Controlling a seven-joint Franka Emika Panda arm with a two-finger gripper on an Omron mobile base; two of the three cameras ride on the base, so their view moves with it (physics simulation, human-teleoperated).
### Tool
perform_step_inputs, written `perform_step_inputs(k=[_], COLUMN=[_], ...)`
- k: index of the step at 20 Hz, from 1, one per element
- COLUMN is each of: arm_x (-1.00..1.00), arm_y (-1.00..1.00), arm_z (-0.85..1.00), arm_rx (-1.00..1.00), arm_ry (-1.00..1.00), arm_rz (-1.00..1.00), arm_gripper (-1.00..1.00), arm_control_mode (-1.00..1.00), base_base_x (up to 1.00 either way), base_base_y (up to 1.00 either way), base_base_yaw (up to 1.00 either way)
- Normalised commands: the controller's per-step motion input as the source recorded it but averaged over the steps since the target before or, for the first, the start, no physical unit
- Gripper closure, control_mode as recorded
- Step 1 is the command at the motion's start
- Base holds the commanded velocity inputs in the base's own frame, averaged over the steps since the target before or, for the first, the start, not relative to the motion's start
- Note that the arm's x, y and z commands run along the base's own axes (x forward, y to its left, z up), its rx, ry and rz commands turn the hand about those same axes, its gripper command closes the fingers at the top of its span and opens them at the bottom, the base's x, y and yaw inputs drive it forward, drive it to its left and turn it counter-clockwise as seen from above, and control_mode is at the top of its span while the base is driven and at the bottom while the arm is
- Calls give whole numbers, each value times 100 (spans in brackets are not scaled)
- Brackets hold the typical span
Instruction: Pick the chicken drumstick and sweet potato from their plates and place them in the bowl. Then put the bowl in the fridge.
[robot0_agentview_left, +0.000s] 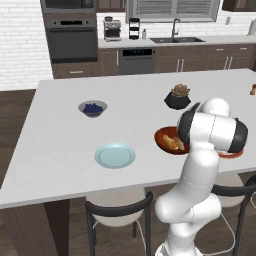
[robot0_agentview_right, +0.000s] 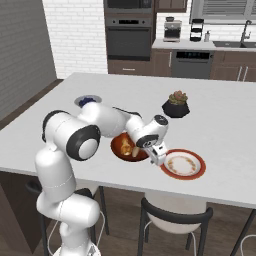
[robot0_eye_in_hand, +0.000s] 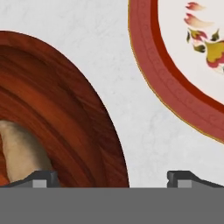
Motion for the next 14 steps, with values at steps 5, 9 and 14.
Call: perform_step_inputs(k=[5,9,14], arm_x=[2,5,0], arm_y=[12,15,2], arm_z=[-11,-10,0], arm_rx=[0,0,0], arm_ry=[-3,-3,0], arm_rz=[0,0,1], arm_gripper=[-100,100,100], arm_control_mode=[-100,-100,-100], base_base_x=[0,0,0], base_base_y=[0,0,0], base_base_yaw=[0,0,0])
